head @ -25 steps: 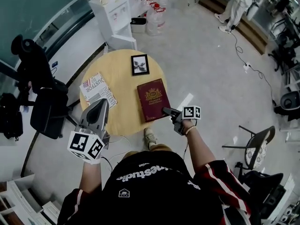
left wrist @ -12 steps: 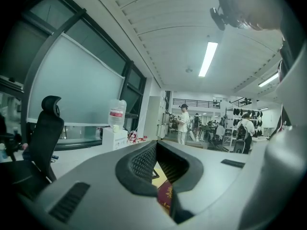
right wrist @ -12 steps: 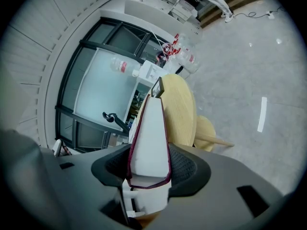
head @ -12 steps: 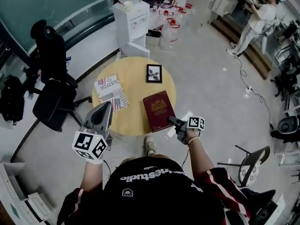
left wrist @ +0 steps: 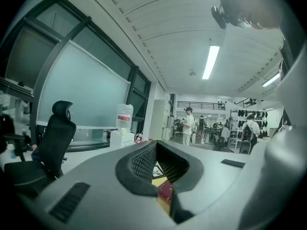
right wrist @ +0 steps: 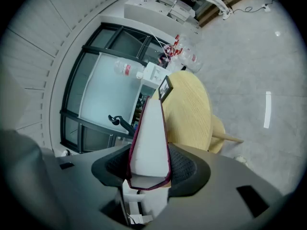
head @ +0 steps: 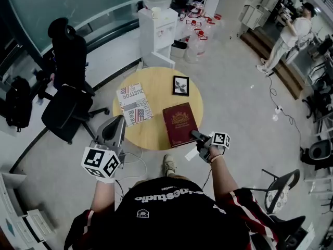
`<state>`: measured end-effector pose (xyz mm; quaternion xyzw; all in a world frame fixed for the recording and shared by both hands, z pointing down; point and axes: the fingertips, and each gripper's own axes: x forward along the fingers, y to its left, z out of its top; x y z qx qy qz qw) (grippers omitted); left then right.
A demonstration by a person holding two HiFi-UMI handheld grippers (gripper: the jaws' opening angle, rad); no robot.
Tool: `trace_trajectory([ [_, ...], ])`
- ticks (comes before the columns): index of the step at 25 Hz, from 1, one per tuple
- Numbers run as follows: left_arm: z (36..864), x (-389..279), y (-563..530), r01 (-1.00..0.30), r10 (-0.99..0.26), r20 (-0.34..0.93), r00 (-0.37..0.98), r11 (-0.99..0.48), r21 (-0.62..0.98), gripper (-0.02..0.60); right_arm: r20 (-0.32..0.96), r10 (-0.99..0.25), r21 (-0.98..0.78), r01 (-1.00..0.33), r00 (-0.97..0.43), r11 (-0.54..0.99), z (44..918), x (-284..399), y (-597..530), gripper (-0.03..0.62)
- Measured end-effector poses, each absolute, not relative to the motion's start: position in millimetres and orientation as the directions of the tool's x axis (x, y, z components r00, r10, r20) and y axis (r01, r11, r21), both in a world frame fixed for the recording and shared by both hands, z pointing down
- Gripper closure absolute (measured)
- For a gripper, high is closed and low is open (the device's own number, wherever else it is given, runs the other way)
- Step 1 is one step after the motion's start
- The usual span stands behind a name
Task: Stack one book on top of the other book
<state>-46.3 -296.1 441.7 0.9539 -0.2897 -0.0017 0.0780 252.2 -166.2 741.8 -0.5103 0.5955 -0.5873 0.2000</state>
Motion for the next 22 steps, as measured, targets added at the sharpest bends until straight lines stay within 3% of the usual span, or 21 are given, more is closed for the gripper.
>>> trace_trajectory([
  [22,440,-178,-259,-0.627,-0.637,0.002,0.771,-0.758,0.177,0.566,0.283,-0.851,-0.912,-0.398,-0.443,-0.096,696,162,-184,0.350],
])
